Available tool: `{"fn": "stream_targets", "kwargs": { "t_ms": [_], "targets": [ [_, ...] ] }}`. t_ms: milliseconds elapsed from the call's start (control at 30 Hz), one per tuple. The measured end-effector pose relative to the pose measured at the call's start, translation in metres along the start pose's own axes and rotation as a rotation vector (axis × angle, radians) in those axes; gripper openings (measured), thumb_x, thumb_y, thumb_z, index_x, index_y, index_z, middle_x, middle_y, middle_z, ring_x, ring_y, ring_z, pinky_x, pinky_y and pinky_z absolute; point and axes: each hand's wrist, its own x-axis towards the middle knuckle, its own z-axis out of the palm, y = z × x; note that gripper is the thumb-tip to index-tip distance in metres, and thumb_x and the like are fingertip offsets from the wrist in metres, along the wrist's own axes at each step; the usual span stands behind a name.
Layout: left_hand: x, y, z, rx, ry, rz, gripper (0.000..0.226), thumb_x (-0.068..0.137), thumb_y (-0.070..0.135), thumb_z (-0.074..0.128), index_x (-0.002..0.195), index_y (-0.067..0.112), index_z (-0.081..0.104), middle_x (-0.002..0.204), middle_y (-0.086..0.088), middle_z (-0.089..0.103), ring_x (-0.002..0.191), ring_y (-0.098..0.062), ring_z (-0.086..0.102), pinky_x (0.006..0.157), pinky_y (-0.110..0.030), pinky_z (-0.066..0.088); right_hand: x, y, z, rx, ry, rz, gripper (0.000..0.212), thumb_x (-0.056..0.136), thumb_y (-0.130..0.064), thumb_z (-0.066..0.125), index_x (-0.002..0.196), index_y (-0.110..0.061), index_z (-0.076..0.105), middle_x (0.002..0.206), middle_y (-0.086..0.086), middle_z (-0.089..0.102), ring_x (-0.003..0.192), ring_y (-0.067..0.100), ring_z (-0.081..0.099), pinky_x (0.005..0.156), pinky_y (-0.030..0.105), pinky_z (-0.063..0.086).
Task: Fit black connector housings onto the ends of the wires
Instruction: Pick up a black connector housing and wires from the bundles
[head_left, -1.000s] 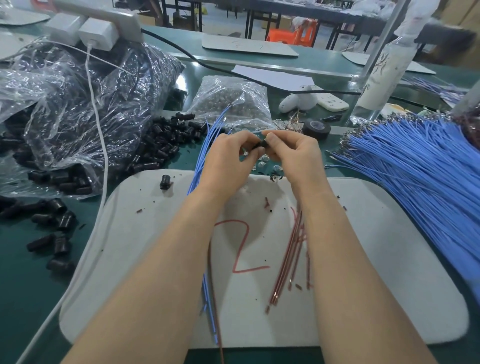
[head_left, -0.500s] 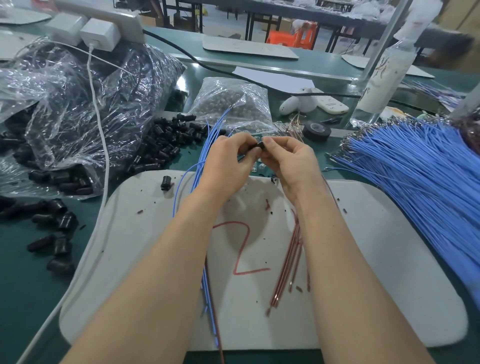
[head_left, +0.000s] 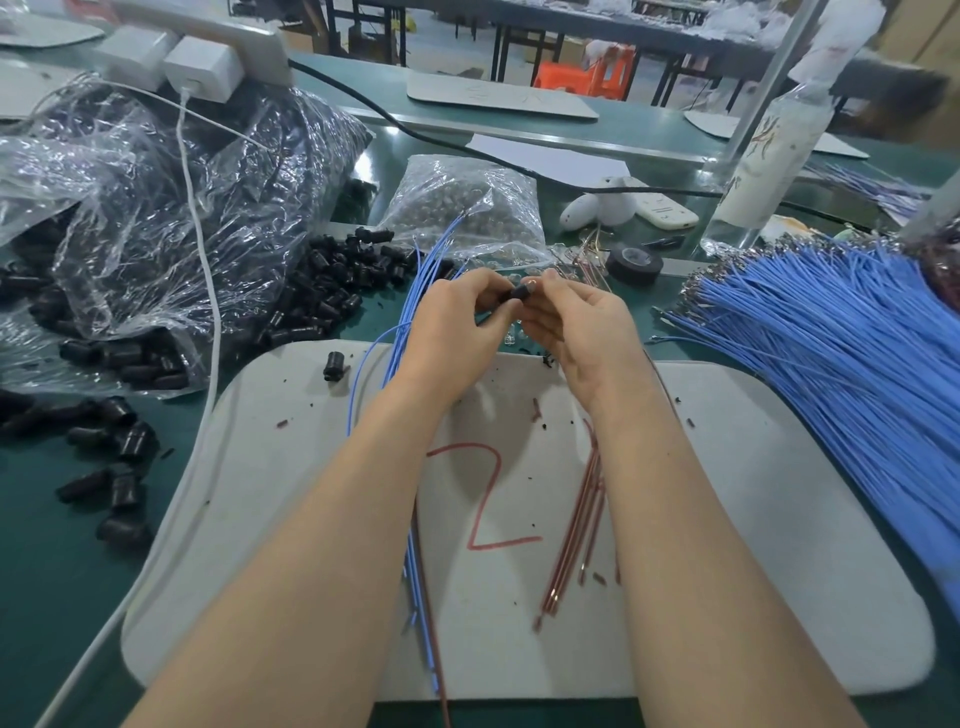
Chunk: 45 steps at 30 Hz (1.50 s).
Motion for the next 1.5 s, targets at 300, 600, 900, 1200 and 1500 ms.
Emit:
{"fn": "stream_targets", "kwargs": {
  "t_ms": [300, 600, 900, 1200, 1500],
  "targets": [
    [-0.001, 0.000, 0.001, 0.032, 0.010, 0.015, 0.013, 0.086, 0.012, 0.064, 0.098, 0.012, 0.070, 0.072, 0.011, 0.058, 0.065, 0.013, 0.053, 0.065, 0.002, 0.035, 0.001, 0.004, -0.002, -0.190, 0.015, -0.112, 0.019, 0.090, -0.014, 0.063, 0.074, -0.021, 0.069, 0.065, -0.007, 0.070, 0.067, 0.009, 0.065, 0.067, 0.022, 0.053],
    [0.001, 0.001, -0.002, -0.018, -0.059, -0.020, 0.006, 0.089, 0.016, 0.062, 0.089, 0.015, 0.068, 0.074, 0.005, 0.066, 0.070, -0.008, 0.057, 0.060, -0.007, 0.037, 0.002, 0.004, -0.004, -0.201, -0.031, -0.086, 0.021, 0.094, -0.014, 0.059, 0.073, -0.014, 0.064, 0.066, 0.000, 0.064, 0.061, 0.009, 0.057, 0.064, 0.021, 0.048],
    [0.002, 0.001, 0.000, 0.102, -0.055, -0.045, 0.012, 0.090, 0.018, 0.061, 0.089, 0.007, 0.066, 0.081, -0.007, 0.070, 0.074, -0.018, 0.059, 0.072, -0.025, 0.045, -0.004, 0.006, 0.004, -0.707, 0.128, -0.405, 0.014, 0.094, -0.018, 0.057, 0.088, -0.008, 0.065, 0.079, 0.001, 0.062, 0.076, 0.016, 0.056, 0.071, 0.023, 0.039],
    [0.003, 0.007, -0.006, -0.055, -0.114, -0.045, 0.010, 0.091, 0.023, 0.061, 0.089, 0.015, 0.066, 0.069, 0.011, 0.064, 0.059, 0.006, 0.053, 0.056, -0.004, 0.034, -0.001, 0.002, 0.000, -0.393, 0.064, -0.271, 0.017, 0.098, -0.019, 0.051, 0.086, -0.010, 0.059, 0.066, -0.009, 0.053, 0.057, -0.001, 0.046, 0.058, 0.013, 0.037],
    [0.004, 0.012, -0.006, 0.029, -0.116, -0.023, 0.016, 0.091, 0.027, 0.061, 0.093, 0.011, 0.066, 0.072, 0.007, 0.064, 0.069, -0.006, 0.059, 0.066, -0.010, 0.042, 0.003, 0.005, -0.001, -0.310, 0.058, -0.215, 0.022, 0.098, -0.021, 0.051, 0.079, -0.014, 0.059, 0.066, -0.006, 0.053, 0.058, 0.005, 0.045, 0.058, 0.021, 0.037]
  ]
}}
